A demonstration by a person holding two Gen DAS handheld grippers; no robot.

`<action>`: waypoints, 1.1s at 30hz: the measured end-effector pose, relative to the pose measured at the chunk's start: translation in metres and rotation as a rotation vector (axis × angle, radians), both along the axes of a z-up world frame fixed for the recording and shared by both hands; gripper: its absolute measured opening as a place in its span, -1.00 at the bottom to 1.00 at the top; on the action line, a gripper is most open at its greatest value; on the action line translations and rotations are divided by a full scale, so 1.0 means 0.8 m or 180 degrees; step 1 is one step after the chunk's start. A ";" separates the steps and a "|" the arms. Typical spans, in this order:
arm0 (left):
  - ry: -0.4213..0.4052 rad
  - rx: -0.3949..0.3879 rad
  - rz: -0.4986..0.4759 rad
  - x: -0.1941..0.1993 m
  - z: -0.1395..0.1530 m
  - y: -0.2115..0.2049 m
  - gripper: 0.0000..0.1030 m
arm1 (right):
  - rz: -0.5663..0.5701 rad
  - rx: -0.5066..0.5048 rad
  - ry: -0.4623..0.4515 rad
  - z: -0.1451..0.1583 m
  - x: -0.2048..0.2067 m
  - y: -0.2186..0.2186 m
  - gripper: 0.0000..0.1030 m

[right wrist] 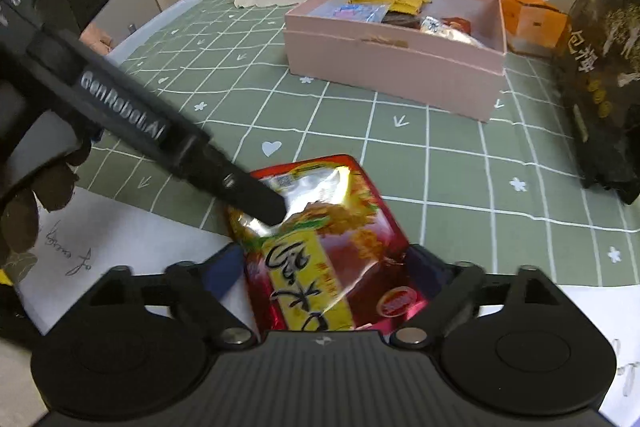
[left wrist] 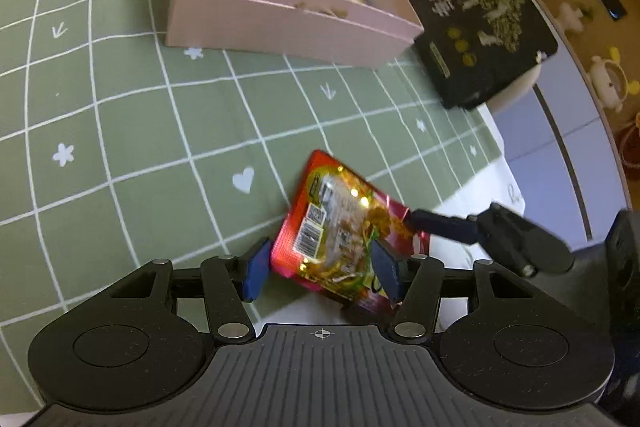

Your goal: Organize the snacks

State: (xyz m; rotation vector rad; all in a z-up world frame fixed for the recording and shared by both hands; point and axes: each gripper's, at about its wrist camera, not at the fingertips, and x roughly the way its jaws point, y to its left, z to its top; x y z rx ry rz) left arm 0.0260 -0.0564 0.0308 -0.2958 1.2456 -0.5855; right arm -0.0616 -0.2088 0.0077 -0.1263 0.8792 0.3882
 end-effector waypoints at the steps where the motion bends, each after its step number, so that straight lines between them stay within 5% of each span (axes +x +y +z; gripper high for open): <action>1: -0.0003 0.0001 0.0014 0.001 0.001 -0.001 0.15 | 0.0007 -0.0080 -0.0042 -0.003 0.000 0.002 0.85; 3: -0.0028 -0.0006 0.0002 0.002 0.001 -0.004 0.15 | 0.0021 -0.0280 -0.0155 -0.010 -0.002 0.006 0.94; 9: -0.0039 -0.0197 -0.0082 -0.005 -0.003 -0.014 0.10 | -0.0251 -0.0131 -0.0160 -0.014 0.009 -0.011 1.00; 12: -0.0002 -0.0330 -0.0159 -0.002 -0.005 -0.023 -0.23 | -0.0415 -0.0148 -0.0155 -0.014 0.014 -0.008 1.00; 16: -0.0107 -0.0439 -0.0300 -0.003 0.008 -0.032 -0.30 | -0.0516 -0.0142 -0.0110 -0.014 0.020 -0.008 1.00; 19: -0.0218 -0.0543 -0.0300 0.000 0.025 -0.031 -0.34 | -0.0734 -0.0172 -0.0103 -0.008 0.014 -0.011 0.72; 22: -0.0349 -0.0604 -0.0239 0.004 0.044 -0.029 -0.34 | -0.0785 -0.0209 -0.0089 0.001 0.005 -0.018 0.03; 24: -0.0401 -0.0635 -0.0171 0.007 0.055 -0.026 -0.34 | -0.0828 -0.0244 -0.0049 0.006 0.003 -0.025 -0.62; 33: -0.0977 -0.0343 0.0317 -0.006 0.103 0.015 -0.34 | -0.1006 0.0069 -0.0267 0.080 0.000 -0.075 -0.80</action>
